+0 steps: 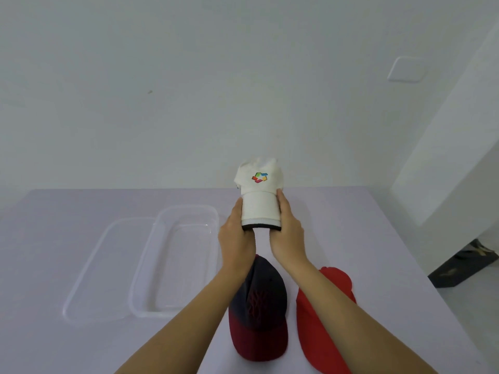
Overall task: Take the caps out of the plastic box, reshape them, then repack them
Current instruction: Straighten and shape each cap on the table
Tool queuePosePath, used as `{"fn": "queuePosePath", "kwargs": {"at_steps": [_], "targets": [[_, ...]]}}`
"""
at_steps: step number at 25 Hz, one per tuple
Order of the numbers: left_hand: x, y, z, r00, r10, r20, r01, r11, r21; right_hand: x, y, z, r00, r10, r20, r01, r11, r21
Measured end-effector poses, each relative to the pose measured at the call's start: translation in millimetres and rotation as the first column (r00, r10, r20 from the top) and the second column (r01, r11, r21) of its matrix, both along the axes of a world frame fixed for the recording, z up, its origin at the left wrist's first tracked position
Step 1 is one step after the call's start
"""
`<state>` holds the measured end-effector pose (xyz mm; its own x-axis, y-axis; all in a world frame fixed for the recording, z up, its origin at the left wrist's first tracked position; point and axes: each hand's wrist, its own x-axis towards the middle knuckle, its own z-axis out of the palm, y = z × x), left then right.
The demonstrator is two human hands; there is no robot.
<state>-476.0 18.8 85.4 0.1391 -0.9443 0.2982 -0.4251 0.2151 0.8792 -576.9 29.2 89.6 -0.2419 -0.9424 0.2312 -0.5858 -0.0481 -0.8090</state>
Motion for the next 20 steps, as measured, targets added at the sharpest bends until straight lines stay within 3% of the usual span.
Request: {"fn": "queuePosePath", "kwargs": {"at_steps": [2,4,6,7,8,9,11,14,15,18,20], "targets": [[-4,2,1,0.997,0.041,-0.061,-0.038,0.998,0.055,1,-1,-2,0.999,0.005,0.041,-0.004,1.000,-0.011],[3,-1,0,0.990,-0.017,0.138,0.014,0.999,0.030,-12,0,-10,0.996,0.070,-0.052,-0.073,0.996,-0.060],[21,-11,-7,0.911,-0.269,0.314,0.242,0.963,0.122,-34,3,-22,0.979,0.109,-0.172,-0.125,0.988,-0.085],[32,-16,-8,0.842,-0.426,0.331,0.365,0.901,0.233,-43,5,-27,0.968,0.117,-0.222,-0.140,0.986,-0.089],[40,-19,-9,0.795,-0.527,0.299,0.435,0.840,0.324,-49,8,-30,0.957,0.118,-0.266,-0.148,0.984,-0.096],[46,-22,-10,0.810,-0.535,0.240,0.440,0.825,0.355,-53,10,-33,0.944,0.112,-0.311,-0.156,0.981,-0.118],[50,-31,-2,0.929,-0.371,0.003,0.356,0.892,0.279,-55,15,-37,0.911,0.110,-0.397,-0.201,0.960,-0.195],[52,-49,27,0.895,-0.298,-0.331,0.373,0.908,0.192,-52,18,-41,0.860,0.118,-0.497,-0.284,0.919,-0.273],[54,-53,38,0.870,-0.351,-0.346,0.437,0.873,0.215,-51,19,-41,0.848,0.120,-0.517,-0.303,0.909,-0.286],[57,-55,62,0.816,-0.542,-0.202,0.575,0.722,0.385,-48,21,-46,0.851,0.123,-0.510,-0.311,0.902,-0.301],[55,-52,63,0.815,-0.545,-0.200,0.578,0.735,0.355,-46,22,-50,0.849,0.146,-0.508,-0.312,0.914,-0.259]]}}
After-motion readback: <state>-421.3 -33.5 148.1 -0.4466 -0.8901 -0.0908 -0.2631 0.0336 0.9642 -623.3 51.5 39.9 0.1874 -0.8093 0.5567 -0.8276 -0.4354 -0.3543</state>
